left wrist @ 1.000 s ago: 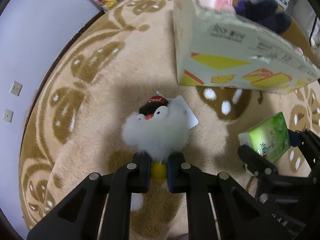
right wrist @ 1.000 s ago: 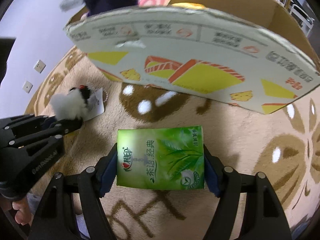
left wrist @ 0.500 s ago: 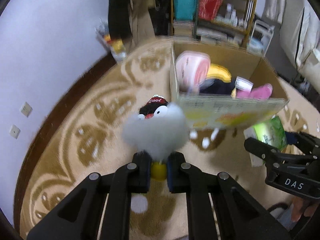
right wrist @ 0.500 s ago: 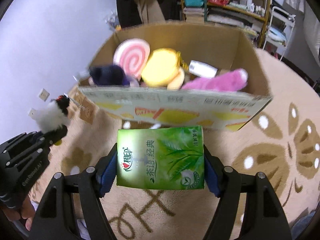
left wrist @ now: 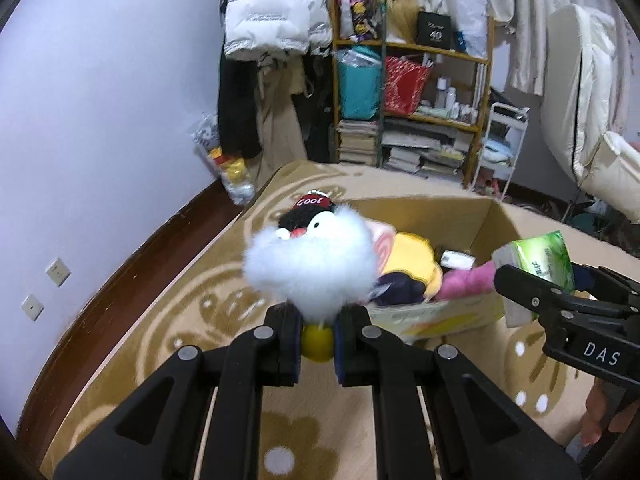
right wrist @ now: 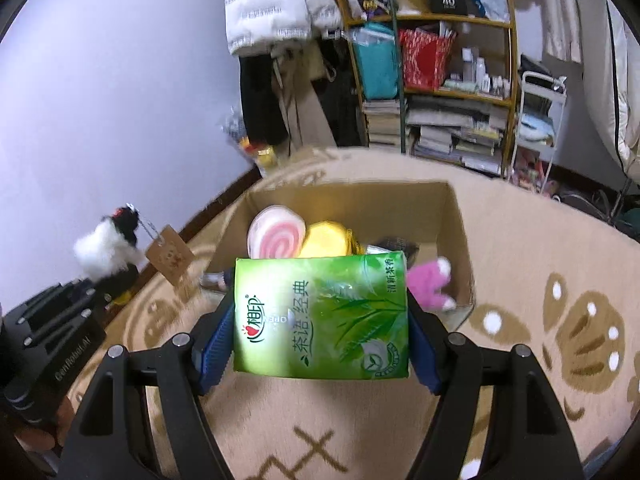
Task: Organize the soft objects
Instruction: 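Lift penguin plush and green tissue pack over the box with both tools, then lower both tools into the box and open them to release the items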
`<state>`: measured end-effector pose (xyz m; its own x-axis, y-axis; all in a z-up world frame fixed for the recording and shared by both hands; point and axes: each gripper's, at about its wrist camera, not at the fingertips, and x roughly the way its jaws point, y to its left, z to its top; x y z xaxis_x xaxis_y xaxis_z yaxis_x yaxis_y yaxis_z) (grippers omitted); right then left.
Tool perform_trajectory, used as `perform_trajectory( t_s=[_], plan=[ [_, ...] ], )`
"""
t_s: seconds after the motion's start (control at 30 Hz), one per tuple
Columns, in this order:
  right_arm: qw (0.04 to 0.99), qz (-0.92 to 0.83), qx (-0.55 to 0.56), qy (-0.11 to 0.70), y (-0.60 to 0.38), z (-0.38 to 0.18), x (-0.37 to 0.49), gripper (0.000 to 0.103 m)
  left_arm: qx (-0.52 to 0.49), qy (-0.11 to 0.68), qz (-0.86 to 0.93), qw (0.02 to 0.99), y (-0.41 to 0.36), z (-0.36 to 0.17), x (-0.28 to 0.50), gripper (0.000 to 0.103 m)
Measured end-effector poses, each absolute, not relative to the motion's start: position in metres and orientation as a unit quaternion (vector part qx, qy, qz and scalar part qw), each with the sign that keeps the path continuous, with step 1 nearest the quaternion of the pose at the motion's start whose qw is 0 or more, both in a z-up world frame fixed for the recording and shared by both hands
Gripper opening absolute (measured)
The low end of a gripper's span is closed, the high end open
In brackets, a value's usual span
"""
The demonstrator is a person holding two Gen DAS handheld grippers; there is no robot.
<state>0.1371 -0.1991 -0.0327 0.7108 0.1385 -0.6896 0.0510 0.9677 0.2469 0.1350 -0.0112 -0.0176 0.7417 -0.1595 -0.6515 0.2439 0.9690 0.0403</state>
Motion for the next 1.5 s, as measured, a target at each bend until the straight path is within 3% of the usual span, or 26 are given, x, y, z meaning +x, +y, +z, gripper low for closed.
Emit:
perform_trajectory(
  t_s=[0.57, 1.5],
  plan=[
    [0.929, -0.005, 0.147, 0.341, -0.246, -0.03, 0.176, 0.078, 0.079, 0.302, -0.15, 0.938, -0.055, -0.01, 0.188, 0.011],
    [0.915, -0.017, 0.164, 0.369, -0.26, -0.067, 0.196, 0.079, 0.074, 0.358, -0.212, 0.907, -0.093, -0.064, 0.205, 0.015]
  ],
)
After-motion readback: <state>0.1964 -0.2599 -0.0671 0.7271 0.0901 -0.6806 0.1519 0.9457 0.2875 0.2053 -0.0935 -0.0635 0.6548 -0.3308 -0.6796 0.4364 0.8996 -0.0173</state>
